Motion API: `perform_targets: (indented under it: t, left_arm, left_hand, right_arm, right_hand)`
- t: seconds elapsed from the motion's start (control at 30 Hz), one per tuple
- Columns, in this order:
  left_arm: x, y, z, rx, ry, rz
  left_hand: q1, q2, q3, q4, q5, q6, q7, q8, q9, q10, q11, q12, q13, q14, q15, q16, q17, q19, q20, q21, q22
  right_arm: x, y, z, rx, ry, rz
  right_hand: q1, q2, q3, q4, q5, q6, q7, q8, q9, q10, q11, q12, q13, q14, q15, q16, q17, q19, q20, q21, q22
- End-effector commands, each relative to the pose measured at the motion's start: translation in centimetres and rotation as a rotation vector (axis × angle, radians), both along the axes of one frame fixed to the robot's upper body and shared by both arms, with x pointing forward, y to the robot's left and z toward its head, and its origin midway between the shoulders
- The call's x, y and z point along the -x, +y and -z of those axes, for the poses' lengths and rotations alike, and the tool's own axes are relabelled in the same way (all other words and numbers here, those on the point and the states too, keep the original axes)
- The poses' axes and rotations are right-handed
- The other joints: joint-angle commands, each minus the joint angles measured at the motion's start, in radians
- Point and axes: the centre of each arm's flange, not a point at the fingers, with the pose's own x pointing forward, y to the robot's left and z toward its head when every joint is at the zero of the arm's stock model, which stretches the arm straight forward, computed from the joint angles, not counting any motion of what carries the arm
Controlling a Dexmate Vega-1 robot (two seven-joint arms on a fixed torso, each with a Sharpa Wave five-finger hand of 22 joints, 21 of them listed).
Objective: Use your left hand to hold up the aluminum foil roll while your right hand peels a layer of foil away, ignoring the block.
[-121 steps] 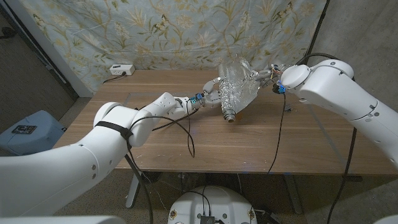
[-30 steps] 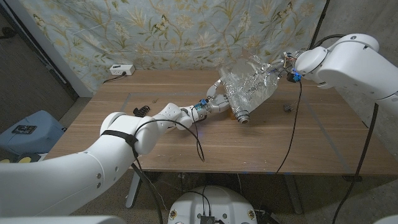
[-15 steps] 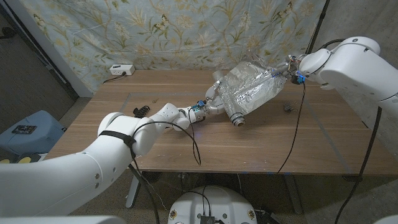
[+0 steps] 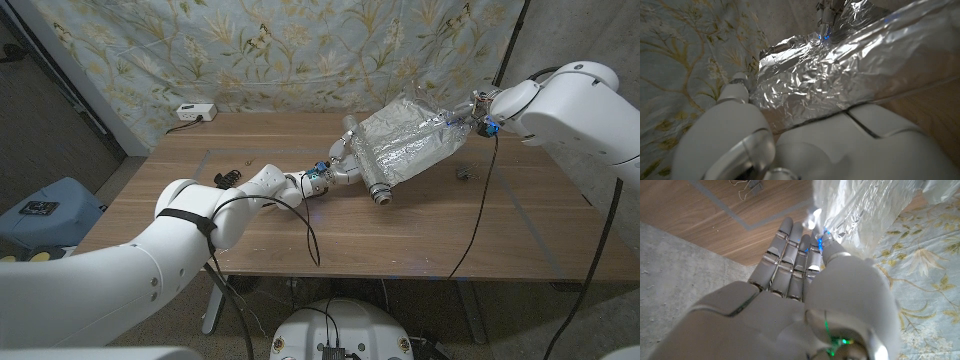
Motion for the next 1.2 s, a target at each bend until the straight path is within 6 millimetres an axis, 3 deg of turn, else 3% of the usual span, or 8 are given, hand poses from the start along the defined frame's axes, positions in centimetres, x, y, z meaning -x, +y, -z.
perform_targets:
  t: [0.03, 0.87, 0.93, 1.0, 1.2]
  left_arm:
    - [0.1, 0.1, 0.4, 0.012, 0.023, 0.003]
    - [0.6, 0.3, 0.8, 0.026, 0.027, 0.041]
    - [0.6, 0.2, 0.7, 0.021, 0.023, 0.04]
    - [0.6, 0.2, 0.7, 0.023, 0.022, 0.04]
    - [0.8, 0.0, 0.9, 0.017, 0.023, 0.054]
  left_hand:
    - [0.001, 0.015, 0.003, 0.008, -0.005, 0.002, -0.002, 0.008, 0.001, 0.002, 0.007, 0.005, 0.0, 0.006, 0.005, 0.008, 0.002, 0.002, 0.008, -0.002, 0.002]
    - [-0.002, 0.018, -0.005, 0.008, -0.017, -0.005, 0.0, 0.008, 0.001, -0.003, 0.007, 0.009, 0.0, 0.005, 0.008, 0.008, 0.0, 0.007, 0.009, -0.008, 0.003]
    - [0.012, 0.033, 0.004, 0.004, -0.014, 0.0, -0.003, 0.01, 0.001, -0.002, 0.005, 0.011, 0.0, 0.007, 0.004, 0.01, 0.001, 0.009, 0.008, -0.009, 0.003]
    - [0.042, 0.058, 0.022, -0.008, -0.006, 0.006, 0.003, 0.013, 0.001, 0.007, 0.006, 0.017, -0.001, 0.008, 0.003, 0.011, 0.0, 0.013, 0.008, -0.011, 0.004]
    - [0.051, 0.064, 0.026, -0.01, -0.003, 0.019, 0.008, 0.017, 0.001, 0.02, 0.002, 0.023, -0.001, 0.012, 0.004, 0.013, 0.0, 0.016, 0.008, -0.013, 0.004]
  right_arm:
    - [0.3, -1.2, -0.3, -0.007, 0.005, 0.041]
    - [0.9, -2.8, -1.0, -0.003, 0.007, 0.093]
    - [1.2, -2.9, -0.9, -0.006, -0.007, 0.1]
    - [1.4, -2.9, -0.9, -0.004, -0.005, 0.102]
    - [2.4, -3.4, -1.6, -0.007, -0.015, 0.096]
  right_hand:
    - [0.006, 0.01, 0.011, 0.0, 0.007, -0.001, 0.006, 0.003, 0.002, 0.0, 0.002, 0.001, 0.005, 0.001, -0.004, -0.005, 0.003, -0.004, 0.001, 0.005, 0.002]
    - [0.008, 0.011, 0.013, 0.002, 0.008, -0.006, 0.007, 0.002, 0.008, -0.005, 0.004, -0.002, 0.008, 0.0, 0.0, -0.009, 0.008, -0.007, 0.002, 0.009, 0.002]
    - [-0.003, 0.015, 0.011, 0.011, 0.008, -0.014, 0.004, -0.001, 0.009, -0.006, 0.002, -0.003, 0.008, -0.002, 0.001, -0.014, 0.006, -0.009, 0.003, 0.009, 0.001]
    - [-0.029, 0.02, 0.007, 0.031, 0.007, -0.05, -0.018, -0.015, 0.011, -0.005, 0.005, -0.006, 0.006, -0.001, 0.005, -0.021, 0.002, -0.013, 0.008, 0.01, 0.001]
    - [-0.092, 0.018, -0.006, 0.069, 0.007, -0.136, -0.039, -0.049, 0.017, -0.025, 0.025, -0.022, 0.0, -0.011, 0.026, -0.041, -0.008, -0.03, 0.02, 0.004, -0.002]
